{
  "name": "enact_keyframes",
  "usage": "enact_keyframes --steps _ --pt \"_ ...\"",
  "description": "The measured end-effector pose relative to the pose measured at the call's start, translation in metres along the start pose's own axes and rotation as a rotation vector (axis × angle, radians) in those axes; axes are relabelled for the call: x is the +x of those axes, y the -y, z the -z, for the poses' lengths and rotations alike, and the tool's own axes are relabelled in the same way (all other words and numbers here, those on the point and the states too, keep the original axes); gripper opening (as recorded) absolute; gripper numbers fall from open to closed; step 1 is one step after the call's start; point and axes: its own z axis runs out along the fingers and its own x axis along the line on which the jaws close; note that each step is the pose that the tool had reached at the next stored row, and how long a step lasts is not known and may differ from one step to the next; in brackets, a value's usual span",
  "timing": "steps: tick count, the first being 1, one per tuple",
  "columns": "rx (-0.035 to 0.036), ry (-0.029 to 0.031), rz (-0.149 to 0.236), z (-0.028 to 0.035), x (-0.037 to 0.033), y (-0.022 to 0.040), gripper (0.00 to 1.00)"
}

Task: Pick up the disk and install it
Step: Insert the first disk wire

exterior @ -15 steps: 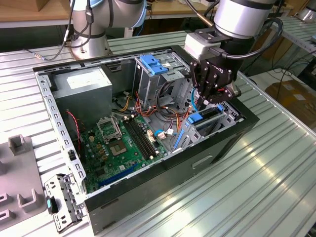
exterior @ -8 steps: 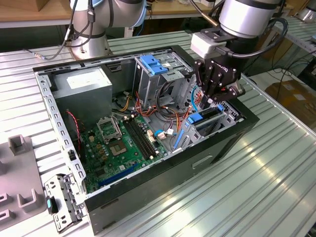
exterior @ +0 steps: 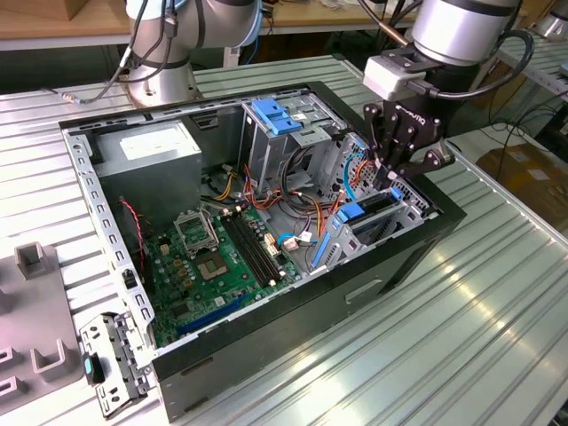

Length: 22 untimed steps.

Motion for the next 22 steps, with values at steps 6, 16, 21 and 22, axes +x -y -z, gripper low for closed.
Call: enact_keyframes --steps 6,16,21,22 --pt "0.0065 0.0018 0.102 0.0008 0.0001 0.0018 0.11" --pt "-0.0086 0.0036 0.138 0.0014 -0.0028 0.0182 0.11" --pt "-0.0037 0.0065 0.214 0.0013 -0.0029 0.0196 0.11" --pt "-0.0022 0.0068 0.236 0.0014 -0.0028 0.021 0.11"
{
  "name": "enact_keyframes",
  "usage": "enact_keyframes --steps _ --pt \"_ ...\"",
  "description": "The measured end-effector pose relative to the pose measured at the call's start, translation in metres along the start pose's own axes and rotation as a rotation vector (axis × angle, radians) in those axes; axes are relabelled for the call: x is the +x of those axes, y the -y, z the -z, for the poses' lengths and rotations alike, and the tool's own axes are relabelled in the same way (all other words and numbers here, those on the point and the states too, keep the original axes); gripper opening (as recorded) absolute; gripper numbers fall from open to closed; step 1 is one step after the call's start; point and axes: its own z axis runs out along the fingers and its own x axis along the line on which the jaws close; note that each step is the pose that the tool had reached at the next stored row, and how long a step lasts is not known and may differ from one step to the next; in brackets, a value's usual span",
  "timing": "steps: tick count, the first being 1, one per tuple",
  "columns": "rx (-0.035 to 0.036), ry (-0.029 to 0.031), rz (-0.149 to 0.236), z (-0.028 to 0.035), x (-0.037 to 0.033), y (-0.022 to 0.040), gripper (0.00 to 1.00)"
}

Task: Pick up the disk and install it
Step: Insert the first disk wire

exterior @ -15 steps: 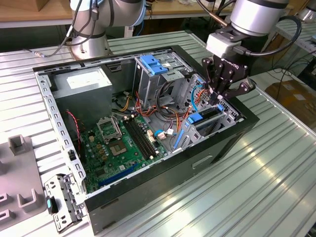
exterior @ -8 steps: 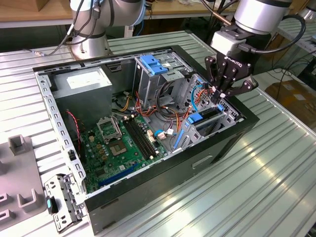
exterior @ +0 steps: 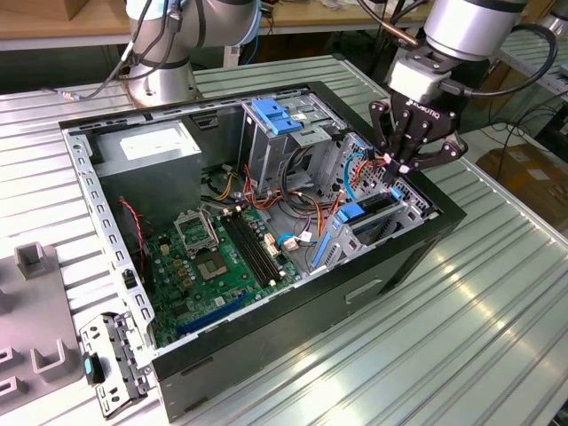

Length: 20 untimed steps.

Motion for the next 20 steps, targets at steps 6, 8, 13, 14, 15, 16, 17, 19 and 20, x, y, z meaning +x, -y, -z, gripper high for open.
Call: enact_keyframes --steps 6,8,13,14,15,16,17,19,20 --pt "0.001 0.0 0.014 -0.0001 0.0005 0.004 0.11" --pt "0.0016 -0.0026 0.014 0.0 0.0001 0.0043 0.11" --pt "0.0038 -0.0032 0.014 0.0041 0.0003 0.0045 0.11" --pt "0.0049 -0.0035 0.014 0.0048 0.0003 0.0045 0.11" --pt "0.0091 -0.0044 0.015 0.0071 0.0004 0.0044 0.11" --pt "0.01 -0.0045 0.015 0.007 0.0004 0.0045 0.11" --pt "0.0101 -0.0045 0.016 0.007 0.0004 0.0044 0.11" --pt "0.0111 -0.0048 0.03 0.0071 0.0002 0.0058 0.11" --pt "0.0117 -0.0047 0.038 0.0071 0.0002 0.0076 0.11"
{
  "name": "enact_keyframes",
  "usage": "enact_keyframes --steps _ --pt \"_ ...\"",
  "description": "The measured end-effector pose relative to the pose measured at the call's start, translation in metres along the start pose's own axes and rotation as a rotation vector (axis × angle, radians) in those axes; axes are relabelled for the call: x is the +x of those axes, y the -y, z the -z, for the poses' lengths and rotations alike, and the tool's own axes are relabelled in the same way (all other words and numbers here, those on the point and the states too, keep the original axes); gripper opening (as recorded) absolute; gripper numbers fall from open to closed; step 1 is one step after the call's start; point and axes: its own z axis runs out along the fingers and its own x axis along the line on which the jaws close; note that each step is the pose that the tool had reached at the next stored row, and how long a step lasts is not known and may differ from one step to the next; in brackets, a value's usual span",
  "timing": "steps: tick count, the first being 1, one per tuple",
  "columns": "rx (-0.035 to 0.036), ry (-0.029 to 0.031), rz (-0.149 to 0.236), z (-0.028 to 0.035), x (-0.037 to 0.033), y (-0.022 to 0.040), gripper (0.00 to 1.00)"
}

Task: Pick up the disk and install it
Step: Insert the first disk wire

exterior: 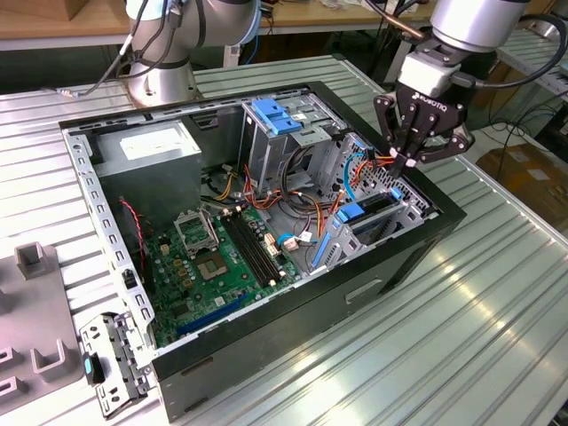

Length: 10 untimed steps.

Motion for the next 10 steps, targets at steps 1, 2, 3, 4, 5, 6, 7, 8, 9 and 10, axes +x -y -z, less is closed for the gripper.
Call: enact_keyframes --steps 1,2,3,4,5,6,7,8,9,10 --pt "0.0004 0.0001 0.005 0.0 0.0 0.0012 0.11" --pt "0.0007 0.0001 0.01 0.0 0.0001 0.0028 0.11" --pt "0.001 0.0001 0.014 -0.0001 0.0001 0.0043 0.11" --pt "0.0013 0.0001 0.019 0.0 0.0001 0.0069 0.11" --pt "0.0016 0.0001 0.023 -0.0001 0.0001 0.0089 0.11" --pt "0.0019 0.0002 0.026 -0.0001 0.0 0.0108 0.11" --pt "0.0021 0.0002 0.029 -0.0001 -0.0001 0.0134 0.11" --pt "0.0023 0.0002 0.032 -0.0001 -0.0002 0.0152 0.11" --pt "0.0025 0.0002 0.035 -0.0001 -0.0002 0.0172 0.11" --pt "0.0027 0.0002 0.038 -0.0001 -0.0004 0.0192 0.11"
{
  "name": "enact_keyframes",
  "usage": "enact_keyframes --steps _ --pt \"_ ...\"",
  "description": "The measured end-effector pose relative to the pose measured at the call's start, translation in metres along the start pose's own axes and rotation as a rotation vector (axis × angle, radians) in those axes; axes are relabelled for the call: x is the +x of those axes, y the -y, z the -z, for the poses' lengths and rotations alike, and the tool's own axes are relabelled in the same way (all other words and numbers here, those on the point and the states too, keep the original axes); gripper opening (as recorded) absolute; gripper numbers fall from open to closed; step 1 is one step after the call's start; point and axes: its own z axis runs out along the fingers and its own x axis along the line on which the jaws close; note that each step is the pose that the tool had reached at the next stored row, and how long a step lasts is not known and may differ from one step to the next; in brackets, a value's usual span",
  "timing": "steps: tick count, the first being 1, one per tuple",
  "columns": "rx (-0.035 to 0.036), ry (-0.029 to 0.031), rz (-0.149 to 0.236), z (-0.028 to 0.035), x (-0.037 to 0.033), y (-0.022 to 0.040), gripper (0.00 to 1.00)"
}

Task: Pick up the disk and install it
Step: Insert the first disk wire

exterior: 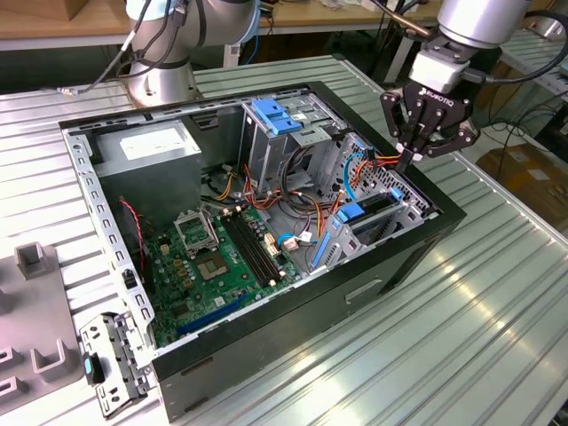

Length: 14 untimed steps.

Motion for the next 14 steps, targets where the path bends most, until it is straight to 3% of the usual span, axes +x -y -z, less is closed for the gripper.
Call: enact_keyframes --steps 4,14 --pt "0.0005 0.0001 0.01 0.0 -0.0006 0.0067 0.11" --pt "0.0004 -0.0003 0.011 0.0 -0.0007 0.0068 0.11"
